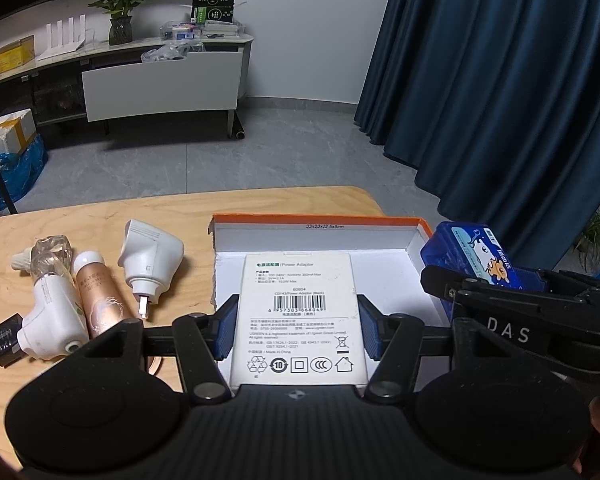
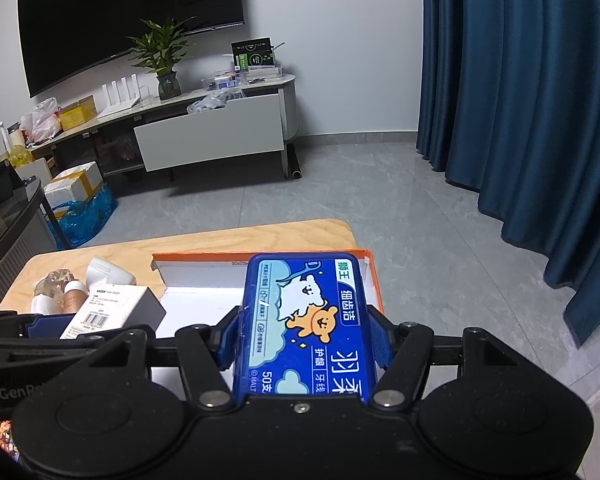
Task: Organize rigid objects
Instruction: 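Carry the blue tin with the right gripper while the left carries the white box to the orange-rimmed box, then lower and release the blue tin in the orange-rimmed box while the left gripper releases the white box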
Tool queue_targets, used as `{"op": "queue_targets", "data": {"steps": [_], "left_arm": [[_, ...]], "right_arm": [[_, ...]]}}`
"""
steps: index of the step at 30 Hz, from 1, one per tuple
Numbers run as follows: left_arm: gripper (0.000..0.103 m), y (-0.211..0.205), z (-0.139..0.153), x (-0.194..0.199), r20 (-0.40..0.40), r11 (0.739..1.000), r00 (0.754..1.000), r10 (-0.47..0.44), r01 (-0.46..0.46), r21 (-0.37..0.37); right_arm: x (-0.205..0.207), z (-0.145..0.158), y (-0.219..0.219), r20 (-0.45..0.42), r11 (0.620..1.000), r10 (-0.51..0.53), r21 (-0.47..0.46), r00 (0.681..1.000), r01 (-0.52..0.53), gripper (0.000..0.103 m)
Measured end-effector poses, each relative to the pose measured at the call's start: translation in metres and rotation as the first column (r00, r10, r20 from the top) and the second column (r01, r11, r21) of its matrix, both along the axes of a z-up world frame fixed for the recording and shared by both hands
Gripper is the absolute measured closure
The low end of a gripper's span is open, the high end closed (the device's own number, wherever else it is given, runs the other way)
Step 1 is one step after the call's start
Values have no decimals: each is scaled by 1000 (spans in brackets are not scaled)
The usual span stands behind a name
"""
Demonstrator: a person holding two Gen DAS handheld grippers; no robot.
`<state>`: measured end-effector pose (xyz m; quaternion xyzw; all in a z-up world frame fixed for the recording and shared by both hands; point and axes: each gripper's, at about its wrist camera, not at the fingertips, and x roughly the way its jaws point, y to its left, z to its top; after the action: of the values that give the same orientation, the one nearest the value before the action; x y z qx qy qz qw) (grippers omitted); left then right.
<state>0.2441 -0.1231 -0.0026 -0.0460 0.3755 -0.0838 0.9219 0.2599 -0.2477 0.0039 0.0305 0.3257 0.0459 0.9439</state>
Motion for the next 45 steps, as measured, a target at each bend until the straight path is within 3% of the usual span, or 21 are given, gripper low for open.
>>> {"op": "queue_targets", "data": {"steps": [23, 41, 45], "left_arm": [[43, 1, -6, 8, -12, 1000, 1000, 3, -3, -1], [43, 8, -23, 29, -48, 1000, 999, 12, -13, -19], [43, 5, -28, 36, -58, 1000, 998, 0, -1, -20]], "right_arm": [[17, -13, 4, -32, 1000, 0, -9, 999, -1, 28], [62, -31, 11, -81, 1000, 0, -29, 997, -2, 27], [57, -29, 6, -53, 1000, -7, -26, 999, 6, 26]]}}
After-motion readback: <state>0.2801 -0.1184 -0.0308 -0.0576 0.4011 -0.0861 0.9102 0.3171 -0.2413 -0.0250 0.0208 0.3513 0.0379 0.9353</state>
